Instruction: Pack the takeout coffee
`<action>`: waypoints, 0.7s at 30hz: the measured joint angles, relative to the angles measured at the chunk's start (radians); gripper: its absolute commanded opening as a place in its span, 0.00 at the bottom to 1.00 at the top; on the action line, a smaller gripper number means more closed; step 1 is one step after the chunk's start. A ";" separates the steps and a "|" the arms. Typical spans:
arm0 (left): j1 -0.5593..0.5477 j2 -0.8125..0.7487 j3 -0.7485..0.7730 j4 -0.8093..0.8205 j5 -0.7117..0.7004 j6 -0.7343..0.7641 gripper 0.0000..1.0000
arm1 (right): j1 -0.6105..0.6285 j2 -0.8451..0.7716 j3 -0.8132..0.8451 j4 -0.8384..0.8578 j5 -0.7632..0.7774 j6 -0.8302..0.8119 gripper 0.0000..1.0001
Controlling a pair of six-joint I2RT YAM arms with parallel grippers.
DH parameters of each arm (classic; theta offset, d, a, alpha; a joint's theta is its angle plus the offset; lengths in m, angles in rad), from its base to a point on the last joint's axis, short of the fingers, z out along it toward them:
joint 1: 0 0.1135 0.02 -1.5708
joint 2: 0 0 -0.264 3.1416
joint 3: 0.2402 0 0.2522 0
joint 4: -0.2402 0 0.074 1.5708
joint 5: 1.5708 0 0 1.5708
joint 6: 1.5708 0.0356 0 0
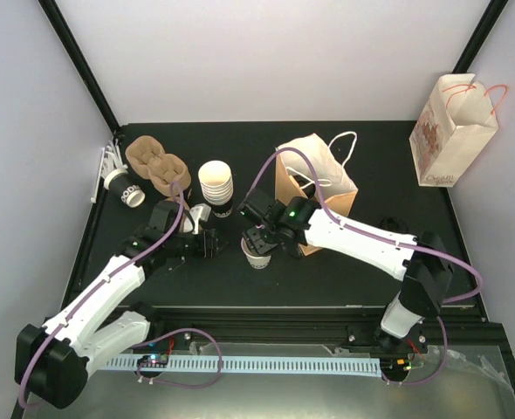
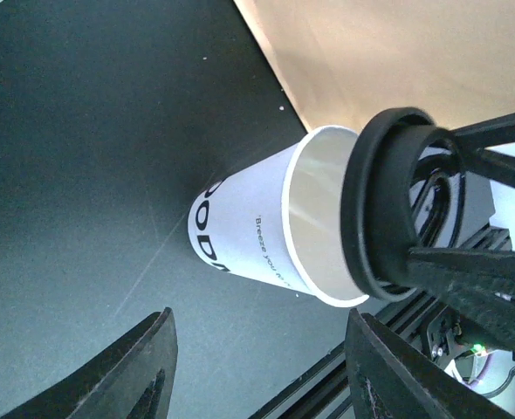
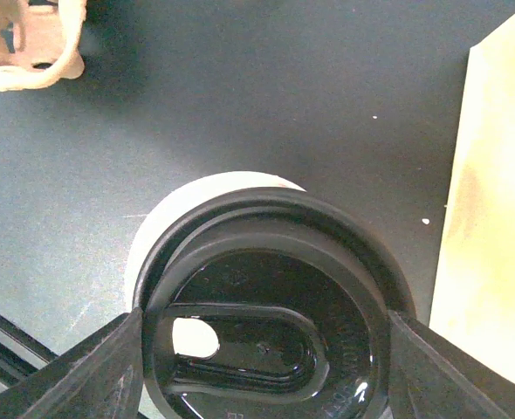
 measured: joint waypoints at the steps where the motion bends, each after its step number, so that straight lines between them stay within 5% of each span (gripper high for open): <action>1: 0.000 0.003 0.000 0.006 0.004 0.000 0.55 | -0.002 0.009 0.002 0.000 -0.003 -0.002 0.62; 21: 0.007 0.139 -0.040 0.126 0.097 -0.031 0.50 | -0.010 0.074 0.031 0.000 -0.079 -0.021 0.63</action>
